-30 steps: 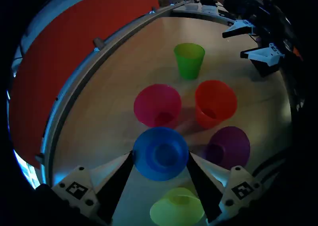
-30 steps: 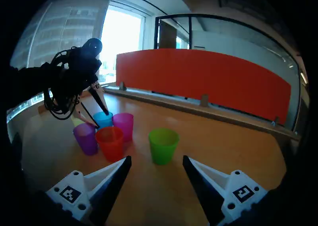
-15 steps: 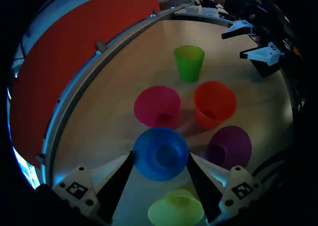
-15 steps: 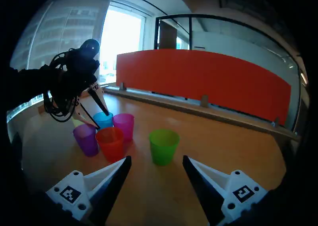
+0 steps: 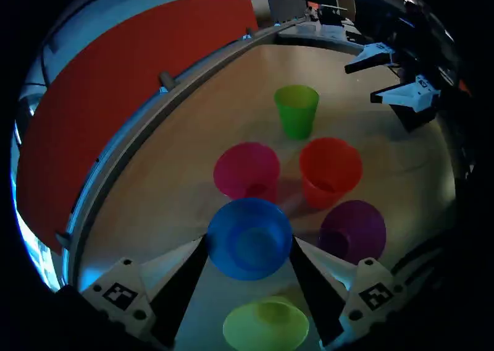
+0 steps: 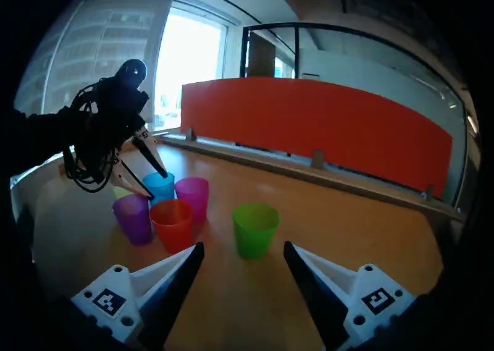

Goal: Pour water

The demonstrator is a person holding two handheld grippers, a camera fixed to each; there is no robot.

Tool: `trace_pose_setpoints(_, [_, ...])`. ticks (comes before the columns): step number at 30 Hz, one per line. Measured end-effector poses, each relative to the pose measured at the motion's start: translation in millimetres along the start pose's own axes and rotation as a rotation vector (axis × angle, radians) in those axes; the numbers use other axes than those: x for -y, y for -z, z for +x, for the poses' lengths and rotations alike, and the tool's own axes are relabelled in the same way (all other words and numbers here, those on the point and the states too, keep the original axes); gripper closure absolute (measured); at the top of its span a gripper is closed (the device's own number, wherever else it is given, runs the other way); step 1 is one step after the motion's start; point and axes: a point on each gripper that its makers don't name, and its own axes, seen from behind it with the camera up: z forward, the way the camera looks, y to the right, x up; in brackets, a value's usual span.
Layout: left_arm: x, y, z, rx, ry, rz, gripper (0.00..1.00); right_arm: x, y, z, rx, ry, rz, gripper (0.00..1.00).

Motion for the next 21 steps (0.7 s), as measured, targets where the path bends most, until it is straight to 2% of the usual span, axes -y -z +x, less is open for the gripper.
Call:
trace_pose_setpoints(9, [17.8,24.5,11.9,-0.067,0.034,0.057,0.11,1.2,-7.8,4.4,0.019,0.017,0.003,0.0])
trace_pose_setpoints(21, [17.3,60.7,18.2,-0.156,0.12,0.092,0.11,-5.0,-28.1,4.3,0.064,0.029,0.006,0.0])
